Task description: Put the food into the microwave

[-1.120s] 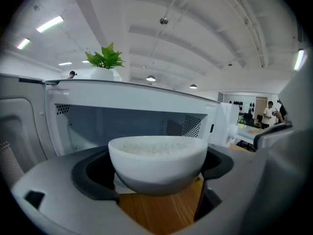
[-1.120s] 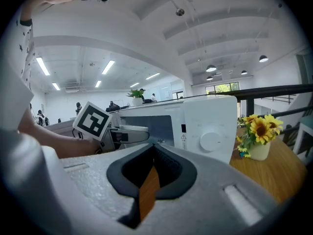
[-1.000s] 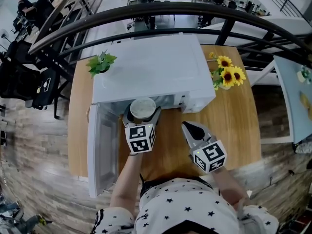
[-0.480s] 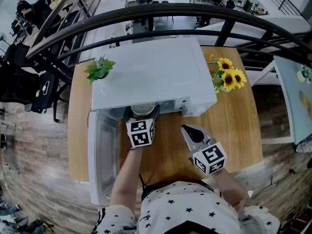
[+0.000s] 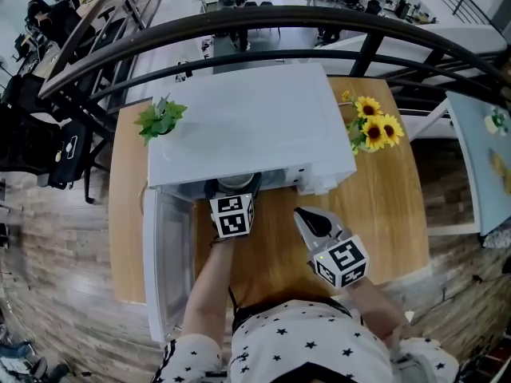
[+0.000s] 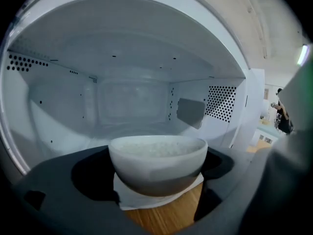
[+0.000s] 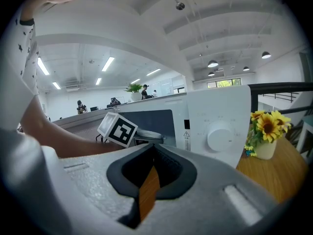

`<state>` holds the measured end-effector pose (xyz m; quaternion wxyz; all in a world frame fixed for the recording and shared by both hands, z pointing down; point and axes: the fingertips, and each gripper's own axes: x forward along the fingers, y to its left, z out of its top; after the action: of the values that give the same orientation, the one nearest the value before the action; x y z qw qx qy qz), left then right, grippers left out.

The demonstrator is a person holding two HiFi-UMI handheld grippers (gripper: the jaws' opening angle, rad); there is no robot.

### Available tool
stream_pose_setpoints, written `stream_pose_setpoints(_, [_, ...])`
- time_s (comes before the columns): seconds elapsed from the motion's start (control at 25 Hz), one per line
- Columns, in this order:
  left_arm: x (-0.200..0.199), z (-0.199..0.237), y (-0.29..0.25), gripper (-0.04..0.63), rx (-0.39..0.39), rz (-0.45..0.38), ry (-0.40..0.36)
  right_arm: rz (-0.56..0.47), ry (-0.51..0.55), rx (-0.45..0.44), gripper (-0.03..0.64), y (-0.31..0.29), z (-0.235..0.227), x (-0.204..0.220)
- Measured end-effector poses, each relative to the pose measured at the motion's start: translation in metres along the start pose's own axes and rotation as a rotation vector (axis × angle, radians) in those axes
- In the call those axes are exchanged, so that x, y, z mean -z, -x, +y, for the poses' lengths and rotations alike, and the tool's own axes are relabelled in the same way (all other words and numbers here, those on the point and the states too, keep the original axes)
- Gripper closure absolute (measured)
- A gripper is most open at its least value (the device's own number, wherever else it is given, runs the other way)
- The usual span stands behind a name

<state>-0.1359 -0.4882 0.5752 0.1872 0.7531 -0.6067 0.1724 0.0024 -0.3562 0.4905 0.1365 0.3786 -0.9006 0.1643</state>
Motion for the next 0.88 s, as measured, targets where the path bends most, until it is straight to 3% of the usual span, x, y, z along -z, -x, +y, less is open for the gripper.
stream_pose_setpoints(0.56, [0.011, 0.009, -0.016, 0.081, -0.020, 0.031, 0.023, 0.021, -0.016, -0.006, 0.611, -0.007, 0.004, 0.006])
stream_pose_setpoints(0.88, [0.019, 0.009, -0.022, 0.081, -0.051, 0.069, -0.064, 0.019, -0.017, -0.013, 0.611, -0.009, 0.005, 0.005])
